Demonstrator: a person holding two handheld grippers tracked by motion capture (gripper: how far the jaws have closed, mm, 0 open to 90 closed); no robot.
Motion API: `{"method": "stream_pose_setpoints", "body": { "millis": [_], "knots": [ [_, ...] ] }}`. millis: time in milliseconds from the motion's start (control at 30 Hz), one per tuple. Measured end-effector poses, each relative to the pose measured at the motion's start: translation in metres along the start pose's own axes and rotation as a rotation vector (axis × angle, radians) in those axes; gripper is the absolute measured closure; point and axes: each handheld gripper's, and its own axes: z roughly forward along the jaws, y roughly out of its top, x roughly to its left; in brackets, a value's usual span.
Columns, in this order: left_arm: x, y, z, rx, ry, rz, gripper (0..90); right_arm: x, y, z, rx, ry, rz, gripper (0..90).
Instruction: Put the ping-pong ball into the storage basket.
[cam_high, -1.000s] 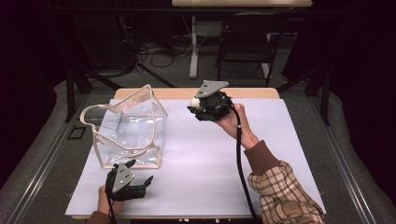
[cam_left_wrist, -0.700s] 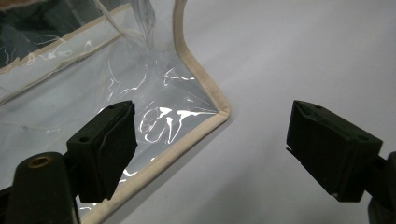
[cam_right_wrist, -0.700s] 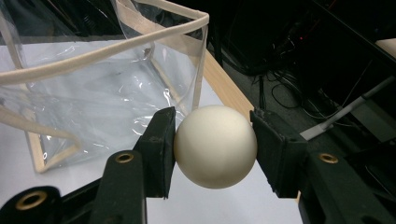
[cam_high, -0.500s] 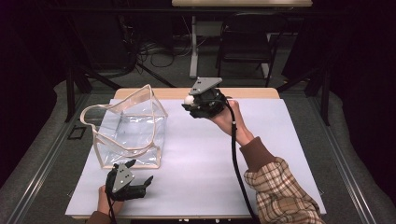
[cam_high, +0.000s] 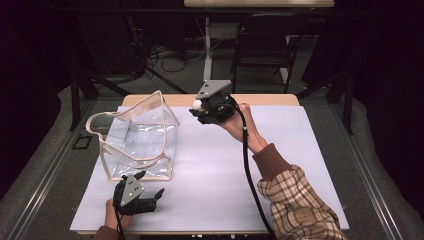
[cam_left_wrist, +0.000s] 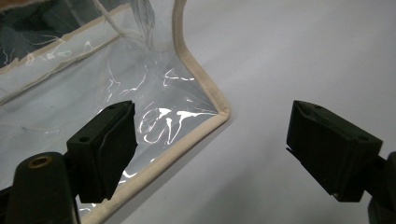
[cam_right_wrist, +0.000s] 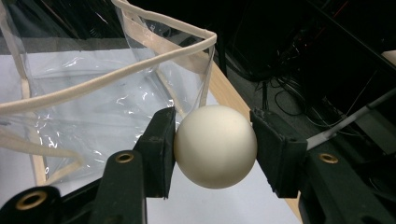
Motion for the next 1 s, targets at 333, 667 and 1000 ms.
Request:
{"method": "stream_pose_setpoints", "body": {
  "millis": [333,667,1000],
  "knots": [
    [0.000,0.000,-0.001,-0.003,-0.001,-0.002,16.2,0.002,0.007,0.004,0.000,0.006,-0.005,51.0],
    [0.000,0.000,-0.001,-0.001,0.001,0.001,16.2,0.004,0.016,0.009,-0.004,0.012,-0.015,51.0],
    [0.000,0.000,-0.001,-0.004,0.000,-0.001,16.2,0.007,0.023,0.013,-0.010,0.017,-0.024,51.0]
  ]
}}
